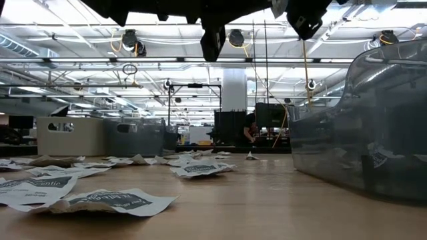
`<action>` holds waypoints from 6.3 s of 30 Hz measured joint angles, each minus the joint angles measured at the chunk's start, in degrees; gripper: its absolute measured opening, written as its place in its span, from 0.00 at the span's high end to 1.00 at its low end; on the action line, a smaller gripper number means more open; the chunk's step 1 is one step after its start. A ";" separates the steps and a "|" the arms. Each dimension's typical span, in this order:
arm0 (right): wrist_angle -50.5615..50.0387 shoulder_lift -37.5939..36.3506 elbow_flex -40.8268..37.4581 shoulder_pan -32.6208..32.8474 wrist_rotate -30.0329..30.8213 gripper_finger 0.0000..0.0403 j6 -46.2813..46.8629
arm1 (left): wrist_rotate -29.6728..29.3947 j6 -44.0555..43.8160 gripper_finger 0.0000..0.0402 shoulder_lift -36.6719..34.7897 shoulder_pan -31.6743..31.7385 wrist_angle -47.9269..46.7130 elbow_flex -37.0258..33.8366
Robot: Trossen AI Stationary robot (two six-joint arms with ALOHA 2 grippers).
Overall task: Pick & Place First Aid Supplies
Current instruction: Put the white alcohol pad into the bottom black bin
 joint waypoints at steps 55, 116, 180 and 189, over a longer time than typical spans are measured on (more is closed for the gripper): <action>-40.44 17.94 11.75 2.29 -4.54 1.00 24.17 | 19.80 -22.54 0.71 0.02 0.04 -10.36 0.07; -35.22 2.44 11.58 1.89 -1.21 0.54 21.58 | -1.52 30.51 0.47 1.63 4.28 -57.72 7.69; -32.33 2.44 11.61 1.75 -1.12 0.55 18.41 | 6.21 22.81 0.99 -5.11 7.80 -55.00 7.69; -32.37 2.44 11.61 1.75 -1.12 0.55 18.41 | 4.93 24.14 0.94 -4.81 7.91 -55.78 7.69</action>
